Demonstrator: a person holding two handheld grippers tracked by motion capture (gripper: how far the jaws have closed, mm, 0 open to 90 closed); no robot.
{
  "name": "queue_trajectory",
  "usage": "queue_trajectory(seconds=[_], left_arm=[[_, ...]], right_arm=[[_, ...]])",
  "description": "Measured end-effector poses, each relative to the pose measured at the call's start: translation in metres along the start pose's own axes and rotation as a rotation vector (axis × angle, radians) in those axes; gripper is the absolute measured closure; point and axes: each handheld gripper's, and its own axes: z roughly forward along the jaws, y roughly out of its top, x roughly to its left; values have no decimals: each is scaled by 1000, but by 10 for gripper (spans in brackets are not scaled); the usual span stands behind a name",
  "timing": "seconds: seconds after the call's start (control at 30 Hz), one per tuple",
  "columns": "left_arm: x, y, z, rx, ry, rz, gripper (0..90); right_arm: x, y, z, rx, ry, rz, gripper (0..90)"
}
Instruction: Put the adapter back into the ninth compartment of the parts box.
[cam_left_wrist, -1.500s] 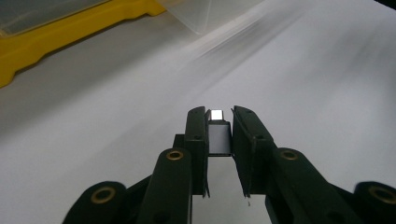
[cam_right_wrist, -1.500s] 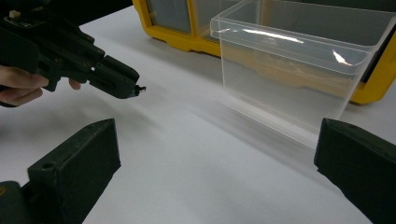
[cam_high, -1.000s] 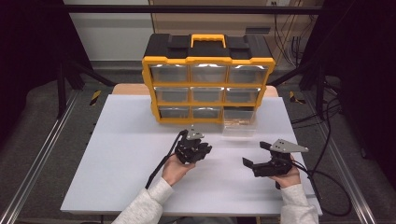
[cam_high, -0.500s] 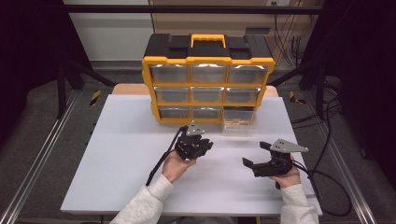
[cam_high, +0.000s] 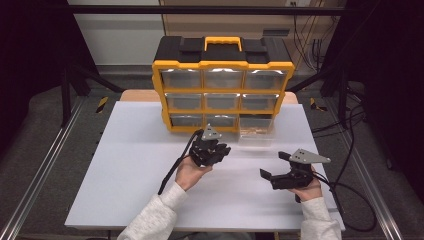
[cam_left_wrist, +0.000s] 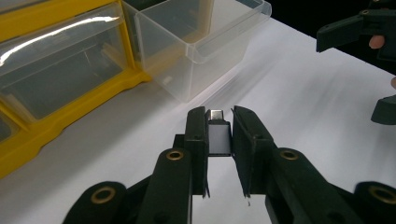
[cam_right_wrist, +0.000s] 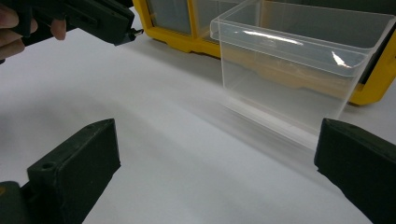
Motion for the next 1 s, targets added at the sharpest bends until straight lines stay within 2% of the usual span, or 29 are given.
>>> queue_trajectory(seconds=[1.0], left_arm=[[-3, 32, 2, -30, 0, 30, 756]], right_arm=[[0, 0, -1, -2, 0, 1, 5]])
